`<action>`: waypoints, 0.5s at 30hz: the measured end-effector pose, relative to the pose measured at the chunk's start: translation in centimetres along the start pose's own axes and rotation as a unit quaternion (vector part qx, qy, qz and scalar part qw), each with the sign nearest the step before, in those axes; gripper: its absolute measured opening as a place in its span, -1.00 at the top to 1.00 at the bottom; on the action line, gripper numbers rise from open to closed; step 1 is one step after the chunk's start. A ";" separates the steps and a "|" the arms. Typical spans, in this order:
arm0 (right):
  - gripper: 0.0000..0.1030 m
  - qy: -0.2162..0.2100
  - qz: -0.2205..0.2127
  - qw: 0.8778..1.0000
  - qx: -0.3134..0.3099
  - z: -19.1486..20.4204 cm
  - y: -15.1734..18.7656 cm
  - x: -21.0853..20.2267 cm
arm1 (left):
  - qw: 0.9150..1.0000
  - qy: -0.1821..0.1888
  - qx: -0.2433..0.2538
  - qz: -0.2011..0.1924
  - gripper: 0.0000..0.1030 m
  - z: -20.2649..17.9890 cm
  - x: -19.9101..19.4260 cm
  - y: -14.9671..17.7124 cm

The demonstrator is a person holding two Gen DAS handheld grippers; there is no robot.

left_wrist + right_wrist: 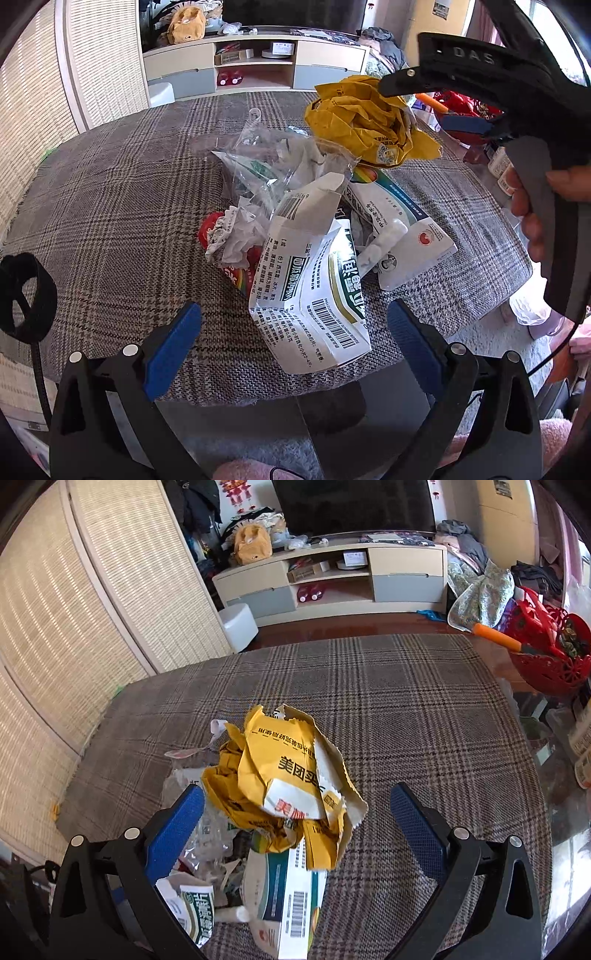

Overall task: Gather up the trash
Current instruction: 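Grasp the yellow delivery bag with the right gripper while the left gripper grasps the white paper bag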

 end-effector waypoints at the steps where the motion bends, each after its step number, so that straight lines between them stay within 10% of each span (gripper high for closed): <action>1: -0.95 -0.004 0.004 1.000 0.000 0.1 -0.1 0.6 | 1.000 0.000 0.001 0.003 -0.84 0.0 0.3 0.0; 8: -0.95 -0.037 0.027 0.999 -0.005 1.0 0.7 2.7 | 1.000 0.011 -0.008 0.017 -0.82 0.6 2.3 0.3; 15: -0.57 -0.061 0.017 0.998 0.009 1.0 0.7 2.3 | 0.999 0.035 0.011 0.026 -0.22 -0.6 2.7 1.0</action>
Point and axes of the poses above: each gripper's, at about its wrist camera, not at the fingertips, and x roughly the way its jaws point, z to its left, y to its underside, the point moved 7 cm from there along x, roughly the way its jaws point, and after that the axes turned 11 degrees about y, right-handed, at the moved point
